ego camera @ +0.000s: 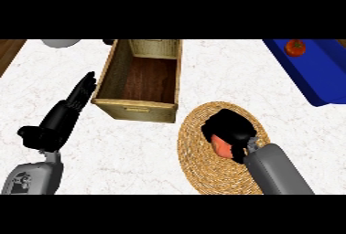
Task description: Pick the squash from the placemat and place it in the basket
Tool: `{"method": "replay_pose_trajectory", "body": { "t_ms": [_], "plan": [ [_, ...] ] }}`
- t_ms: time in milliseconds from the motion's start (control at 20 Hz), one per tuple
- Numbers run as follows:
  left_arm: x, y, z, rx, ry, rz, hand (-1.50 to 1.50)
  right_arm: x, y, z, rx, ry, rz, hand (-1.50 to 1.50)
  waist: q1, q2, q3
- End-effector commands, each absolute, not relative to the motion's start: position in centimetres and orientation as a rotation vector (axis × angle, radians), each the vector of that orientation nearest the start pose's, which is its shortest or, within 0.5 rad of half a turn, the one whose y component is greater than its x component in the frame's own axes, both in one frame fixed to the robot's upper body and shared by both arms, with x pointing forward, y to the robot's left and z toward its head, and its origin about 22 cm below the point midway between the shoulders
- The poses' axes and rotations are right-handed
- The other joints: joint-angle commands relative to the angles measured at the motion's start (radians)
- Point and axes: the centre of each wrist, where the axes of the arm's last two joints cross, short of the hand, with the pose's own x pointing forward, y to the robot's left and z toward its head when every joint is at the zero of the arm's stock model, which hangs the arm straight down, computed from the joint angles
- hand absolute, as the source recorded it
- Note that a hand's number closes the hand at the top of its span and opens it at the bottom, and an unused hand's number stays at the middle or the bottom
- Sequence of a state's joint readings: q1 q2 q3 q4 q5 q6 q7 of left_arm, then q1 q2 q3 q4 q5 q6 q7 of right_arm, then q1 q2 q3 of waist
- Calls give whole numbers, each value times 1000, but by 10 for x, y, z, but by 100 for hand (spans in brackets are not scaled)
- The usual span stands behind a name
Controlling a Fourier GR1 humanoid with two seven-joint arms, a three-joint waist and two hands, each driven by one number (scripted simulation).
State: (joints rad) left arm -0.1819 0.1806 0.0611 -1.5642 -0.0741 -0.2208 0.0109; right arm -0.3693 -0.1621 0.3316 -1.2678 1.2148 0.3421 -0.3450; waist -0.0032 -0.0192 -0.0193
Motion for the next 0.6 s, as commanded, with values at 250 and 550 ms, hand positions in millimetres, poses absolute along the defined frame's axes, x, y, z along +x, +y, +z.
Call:
{"method": "replay_pose_trajectory", "body": {
  "t_ms": [250,550],
  "plan": [
    [287,255,53,0,-1680,-408,0,278,-68,46,-648,-1375,1579,150,59,5,17],
    [293,248,57,-12,-1683,-443,0,238,-42,64,-520,-1469,1317,150,84,12,21]
  ]
}}
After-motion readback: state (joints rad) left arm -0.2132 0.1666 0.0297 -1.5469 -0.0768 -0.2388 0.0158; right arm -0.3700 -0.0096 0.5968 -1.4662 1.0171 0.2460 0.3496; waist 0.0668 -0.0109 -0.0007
